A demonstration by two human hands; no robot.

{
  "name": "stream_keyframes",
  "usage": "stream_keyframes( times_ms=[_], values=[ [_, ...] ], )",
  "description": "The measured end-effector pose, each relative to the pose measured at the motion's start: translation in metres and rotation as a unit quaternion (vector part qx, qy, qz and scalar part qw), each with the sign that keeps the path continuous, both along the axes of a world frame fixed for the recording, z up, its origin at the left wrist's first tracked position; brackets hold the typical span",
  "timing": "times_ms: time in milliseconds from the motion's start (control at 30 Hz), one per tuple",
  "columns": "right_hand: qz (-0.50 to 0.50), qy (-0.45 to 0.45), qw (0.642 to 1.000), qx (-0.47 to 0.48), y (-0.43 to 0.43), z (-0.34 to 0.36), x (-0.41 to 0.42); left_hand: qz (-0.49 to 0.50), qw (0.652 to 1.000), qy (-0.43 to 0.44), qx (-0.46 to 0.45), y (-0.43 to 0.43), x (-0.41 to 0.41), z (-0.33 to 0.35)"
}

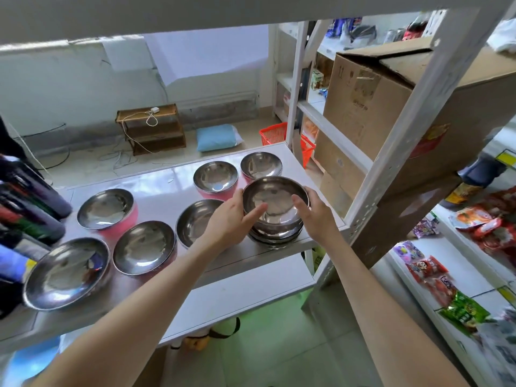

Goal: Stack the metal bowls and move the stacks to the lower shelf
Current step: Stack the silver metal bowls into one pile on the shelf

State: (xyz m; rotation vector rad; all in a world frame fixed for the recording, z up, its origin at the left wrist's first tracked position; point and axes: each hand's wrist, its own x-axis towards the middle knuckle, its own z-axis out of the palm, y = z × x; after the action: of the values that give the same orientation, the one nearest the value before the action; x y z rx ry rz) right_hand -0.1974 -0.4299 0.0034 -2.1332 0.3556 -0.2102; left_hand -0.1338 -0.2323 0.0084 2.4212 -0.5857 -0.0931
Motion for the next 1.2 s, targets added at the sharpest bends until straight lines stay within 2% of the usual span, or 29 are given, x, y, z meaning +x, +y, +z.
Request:
stream_keyframes(
  times_ms=[200, 433, 600, 767, 967, 1200],
  values=[
    [0.017, 0.040, 0.998, -0.046, -0.001, -0.016, -0.001, 0.002, 0.999, -0.005, 0.042, -0.002, -0.008, -0.011],
    [0.028, 0.076, 0.994, -0.074, -0.004, -0.020, -0.001, 0.019, 0.989, -0.044, 0.141, -0.004, -0.010, -0.008],
    [0.025, 0.089, 0.981, -0.172, -0.006, -0.013, -0.011, 0.031, 0.968, -0.091, 0.232, 0.003, -0.015, 0.001],
    [0.028, 0.067, 0.957, -0.281, -0.005, 0.001, -0.023, 0.032, 0.942, -0.162, 0.293, 0.020, -0.031, 0.007],
    [0.027, 0.026, 0.932, -0.361, 0.005, 0.022, -0.031, 0.058, 0.921, -0.218, 0.317, 0.058, -0.046, 0.021],
    [0.043, -0.050, 0.911, -0.406, 0.047, 0.042, -0.026, 0.131, 0.905, -0.224, 0.336, 0.114, -0.063, 0.042]
  ],
)
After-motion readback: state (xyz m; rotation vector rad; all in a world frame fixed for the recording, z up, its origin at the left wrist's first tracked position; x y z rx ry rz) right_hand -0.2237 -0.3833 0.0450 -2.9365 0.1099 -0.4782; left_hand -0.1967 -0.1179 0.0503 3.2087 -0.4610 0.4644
